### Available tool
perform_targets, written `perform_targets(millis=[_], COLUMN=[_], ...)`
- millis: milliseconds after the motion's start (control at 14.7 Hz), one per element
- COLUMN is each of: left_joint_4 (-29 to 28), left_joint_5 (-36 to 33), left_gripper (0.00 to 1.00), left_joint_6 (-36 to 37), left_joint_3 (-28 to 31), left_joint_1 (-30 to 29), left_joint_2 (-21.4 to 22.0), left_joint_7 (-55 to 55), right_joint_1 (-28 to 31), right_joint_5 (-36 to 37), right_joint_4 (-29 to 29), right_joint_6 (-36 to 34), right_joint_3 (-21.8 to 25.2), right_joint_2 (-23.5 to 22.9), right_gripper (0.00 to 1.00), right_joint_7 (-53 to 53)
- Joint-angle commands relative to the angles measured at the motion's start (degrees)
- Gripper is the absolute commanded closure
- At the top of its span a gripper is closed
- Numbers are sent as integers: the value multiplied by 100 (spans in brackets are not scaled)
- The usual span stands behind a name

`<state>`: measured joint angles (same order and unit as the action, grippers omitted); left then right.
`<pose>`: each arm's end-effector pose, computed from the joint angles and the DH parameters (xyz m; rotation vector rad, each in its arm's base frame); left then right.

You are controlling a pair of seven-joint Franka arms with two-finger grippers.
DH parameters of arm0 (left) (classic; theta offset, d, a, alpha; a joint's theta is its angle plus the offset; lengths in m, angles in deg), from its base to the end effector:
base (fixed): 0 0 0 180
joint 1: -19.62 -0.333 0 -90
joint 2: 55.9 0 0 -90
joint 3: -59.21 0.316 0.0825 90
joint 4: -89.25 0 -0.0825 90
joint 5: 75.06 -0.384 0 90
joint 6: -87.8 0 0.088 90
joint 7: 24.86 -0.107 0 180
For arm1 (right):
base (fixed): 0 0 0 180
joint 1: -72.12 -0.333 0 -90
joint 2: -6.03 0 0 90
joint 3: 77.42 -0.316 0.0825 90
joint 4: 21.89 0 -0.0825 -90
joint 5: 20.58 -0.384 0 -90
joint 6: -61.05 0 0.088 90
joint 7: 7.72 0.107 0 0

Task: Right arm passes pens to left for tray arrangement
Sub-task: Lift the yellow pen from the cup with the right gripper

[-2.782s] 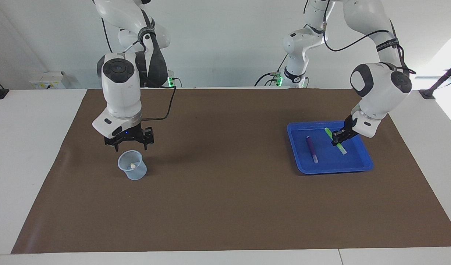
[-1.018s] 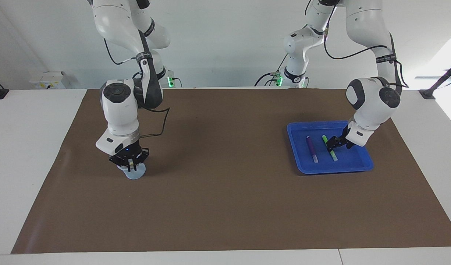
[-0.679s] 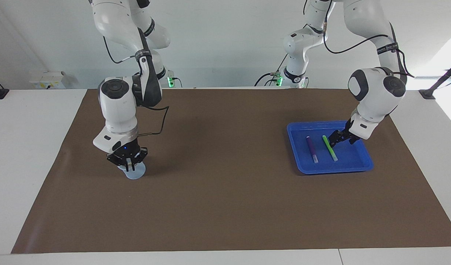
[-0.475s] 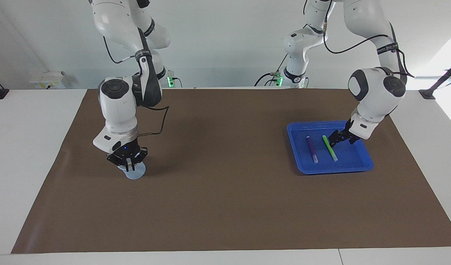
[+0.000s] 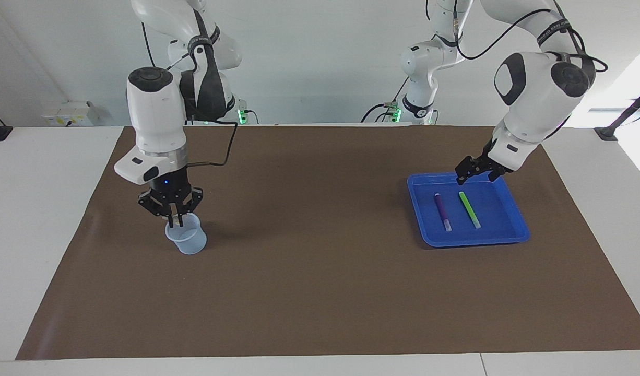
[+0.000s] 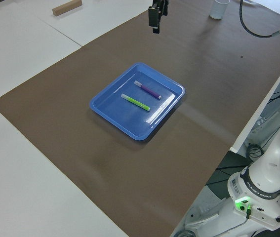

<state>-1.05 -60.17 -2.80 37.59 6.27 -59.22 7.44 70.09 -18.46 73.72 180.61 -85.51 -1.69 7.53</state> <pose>0.5615 -0.1031 0.5967 2.8214 0.6140 -0.2077 0.6224 0.1042 0.5495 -3.0618 0.1223 -0.4338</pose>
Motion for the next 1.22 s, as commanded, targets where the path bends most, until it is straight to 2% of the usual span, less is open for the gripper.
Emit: perform_targets(millis=[0,339,679,950,1154], left_joint_4=[398,425,355,93,-688], left_joint_5=[461,682,1112,1121,1130], left_gripper=[0,0,0,0,0], left_joint_6=[209,-300,-1459,-1758,-2461], left_joint_3=[-34,-491,-737,-764,-773], left_joint_1=[130,245,437,736,990], left_joint_2=[-178,-56,-29,103,515], left_joint_7=[1363,4453,7101,8168,8301], right_joint_1=[27,18,10,1,-8], right_joint_5=[-587,-1090,-1073,-1055,-1038], right_joint_4=[-297,-824,-1149,-1325,-1379], right_joint_6=[-161,-345,-231,-248,-223], right_joint_3=[-245,-1070,-1888,-2328,-2619], right_joint_2=[-204,-440,-660,-792,-854], right_gripper=[100,100,100,100,100], right_joint_7=[1388,4314,6513,7508,8080])
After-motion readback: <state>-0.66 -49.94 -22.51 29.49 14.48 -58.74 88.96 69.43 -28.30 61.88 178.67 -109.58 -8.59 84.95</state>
